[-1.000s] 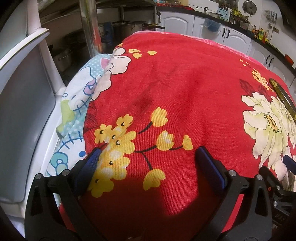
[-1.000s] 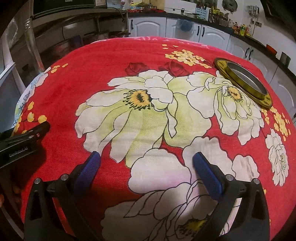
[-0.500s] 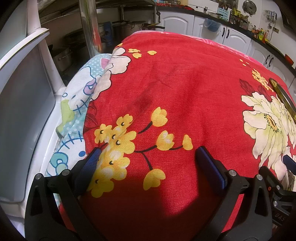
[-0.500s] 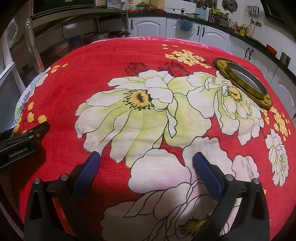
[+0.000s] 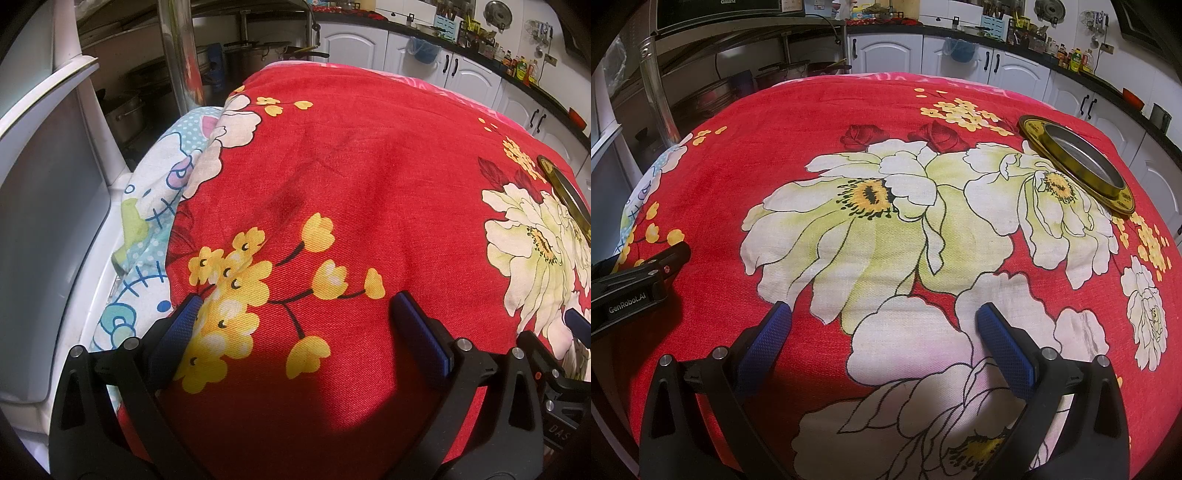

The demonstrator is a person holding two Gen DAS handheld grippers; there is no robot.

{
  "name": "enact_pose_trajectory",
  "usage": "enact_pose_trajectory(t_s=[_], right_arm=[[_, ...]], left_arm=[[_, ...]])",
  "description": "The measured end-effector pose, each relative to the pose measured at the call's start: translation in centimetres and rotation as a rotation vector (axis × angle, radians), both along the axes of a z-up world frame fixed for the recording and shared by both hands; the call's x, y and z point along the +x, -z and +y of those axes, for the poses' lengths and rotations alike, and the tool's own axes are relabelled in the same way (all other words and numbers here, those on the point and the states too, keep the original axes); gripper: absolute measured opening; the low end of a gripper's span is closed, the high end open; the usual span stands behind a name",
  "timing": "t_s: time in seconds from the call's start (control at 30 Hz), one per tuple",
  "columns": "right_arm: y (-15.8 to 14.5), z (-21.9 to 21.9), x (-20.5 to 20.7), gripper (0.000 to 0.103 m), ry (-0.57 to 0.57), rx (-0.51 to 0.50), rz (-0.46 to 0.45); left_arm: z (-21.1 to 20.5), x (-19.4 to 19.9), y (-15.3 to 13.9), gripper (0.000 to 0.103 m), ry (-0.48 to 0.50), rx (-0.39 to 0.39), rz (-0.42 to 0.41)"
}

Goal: Collect trash

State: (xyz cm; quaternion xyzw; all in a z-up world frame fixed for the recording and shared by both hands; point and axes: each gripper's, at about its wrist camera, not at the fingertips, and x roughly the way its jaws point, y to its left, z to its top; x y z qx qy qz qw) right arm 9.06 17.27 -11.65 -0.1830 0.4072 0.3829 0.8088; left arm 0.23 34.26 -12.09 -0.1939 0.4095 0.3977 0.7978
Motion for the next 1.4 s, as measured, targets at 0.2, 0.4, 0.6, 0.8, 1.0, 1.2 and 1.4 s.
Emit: enact_pose_trajectory(t_s=[0.2,0.4,0.6,0.8,1.0,1.2,1.4], right_arm=[[0.05,-0.01,0.13,0.098,0.0,0.0,0.0],[0.0,0.0,0.0,0.098,0.0,0.0,0.0],[0.02,-0.01,0.06,0.098,0.0,0.0,0.0],[0.01,0.0,0.03,0.098,0.0,0.0,0.0],[0.03,0.0,0.05,0.098,0.0,0.0,0.0],[0.06,-0.01,0.13,0.098,0.0,0.0,0.0],[0.01,0.01,-0.02,0.098,0.0,0.001,0.001]], left_arm=[[0.02,0.15,-0.05,0.094,0.0,0.0,0.0],[0.05,0.12,-0.04,0.094,0.0,0.0,0.0],[0.07,0.1,-0.03,0.094,0.0,0.0,-0.001],[0.08,0.08,-0.01,0.094,0.0,0.0,-0.001],[0.1,0.05,0.0,0.094,0.0,0.0,-0.001],[0.11,-0.12,0.07,0.094,0.0,0.0,-0.001],[-0.04,-0.28,0.05,0.094,0.0,0.001,0.0]])
